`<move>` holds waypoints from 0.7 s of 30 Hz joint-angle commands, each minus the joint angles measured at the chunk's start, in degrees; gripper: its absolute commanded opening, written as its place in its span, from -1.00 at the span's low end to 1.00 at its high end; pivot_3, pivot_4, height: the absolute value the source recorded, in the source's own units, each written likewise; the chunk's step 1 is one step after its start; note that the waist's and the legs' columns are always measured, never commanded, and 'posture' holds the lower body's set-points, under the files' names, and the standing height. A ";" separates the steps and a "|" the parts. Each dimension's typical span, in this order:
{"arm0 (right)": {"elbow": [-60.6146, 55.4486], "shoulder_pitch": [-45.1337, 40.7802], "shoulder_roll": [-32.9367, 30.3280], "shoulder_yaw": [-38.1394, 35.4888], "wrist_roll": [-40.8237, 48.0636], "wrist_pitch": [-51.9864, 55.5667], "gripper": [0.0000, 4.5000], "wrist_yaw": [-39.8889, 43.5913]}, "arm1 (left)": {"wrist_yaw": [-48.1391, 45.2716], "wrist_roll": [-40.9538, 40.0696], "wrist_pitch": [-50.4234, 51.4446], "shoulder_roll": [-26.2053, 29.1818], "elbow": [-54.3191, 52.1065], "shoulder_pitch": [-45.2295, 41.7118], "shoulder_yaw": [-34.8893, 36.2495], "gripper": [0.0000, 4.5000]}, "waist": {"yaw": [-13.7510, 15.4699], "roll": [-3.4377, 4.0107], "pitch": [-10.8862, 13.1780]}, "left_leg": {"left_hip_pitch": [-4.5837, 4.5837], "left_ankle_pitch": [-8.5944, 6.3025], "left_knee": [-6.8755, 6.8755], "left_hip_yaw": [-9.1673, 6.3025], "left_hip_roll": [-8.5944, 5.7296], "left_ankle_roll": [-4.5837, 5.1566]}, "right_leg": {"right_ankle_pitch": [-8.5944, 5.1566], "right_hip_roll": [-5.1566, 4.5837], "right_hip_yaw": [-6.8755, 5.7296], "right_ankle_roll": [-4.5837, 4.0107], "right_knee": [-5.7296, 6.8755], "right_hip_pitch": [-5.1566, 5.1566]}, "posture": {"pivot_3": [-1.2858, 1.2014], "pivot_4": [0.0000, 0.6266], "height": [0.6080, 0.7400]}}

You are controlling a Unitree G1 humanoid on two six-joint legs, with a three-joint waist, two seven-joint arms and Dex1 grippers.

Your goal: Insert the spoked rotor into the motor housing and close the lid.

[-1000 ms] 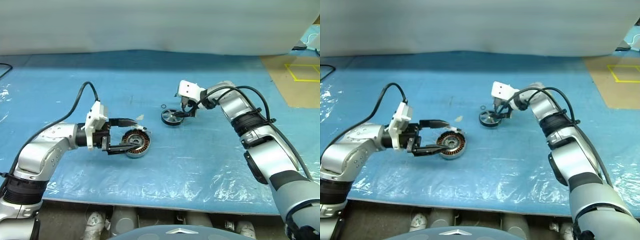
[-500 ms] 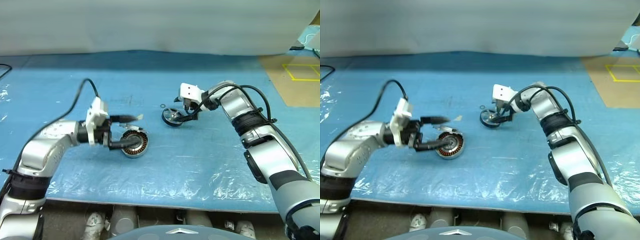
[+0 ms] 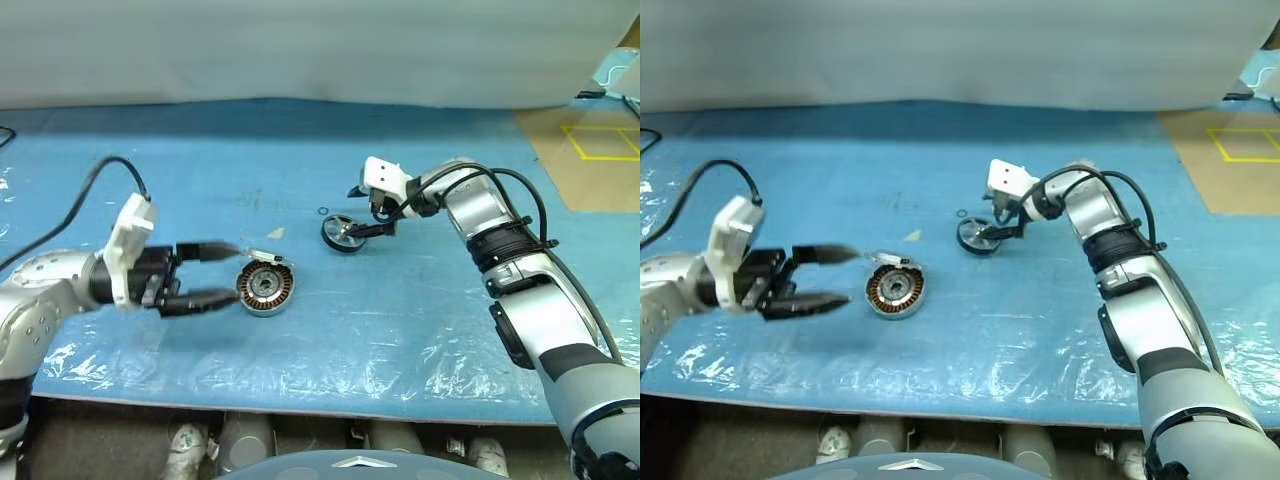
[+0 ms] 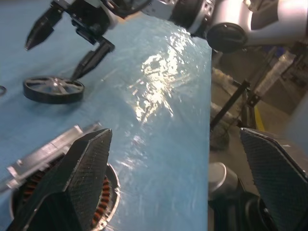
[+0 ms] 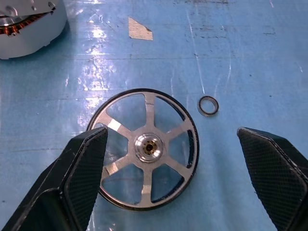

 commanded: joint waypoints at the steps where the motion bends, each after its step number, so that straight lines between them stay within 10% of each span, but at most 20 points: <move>1: -2.69 -0.07 0.11 -0.74 1.00 -0.17 1.00 0.77 | -1.84 3.00 -3.36 1.97 -2.79 2.82 1.30 0.98 | 0.13 0.01 0.00 | 0.01 0.00 0.02 0.00 -0.01 0.01 | 0.00 -0.01 0.02 0.00 0.01 0.01 | 0.03 -0.52 1.00; 21: -4.36 1.64 0.13 -1.05 0.35 0.54 1.00 0.01 | 1.39 11.13 -9.40 -9.11 6.61 -8.21 -12.08 0.98 | 0.06 -0.01 0.00 | 0.23 0.00 0.06 0.05 -0.06 -0.01 | 0.00 0.01 0.21 0.00 0.19 0.08 | 0.03 -0.52 1.00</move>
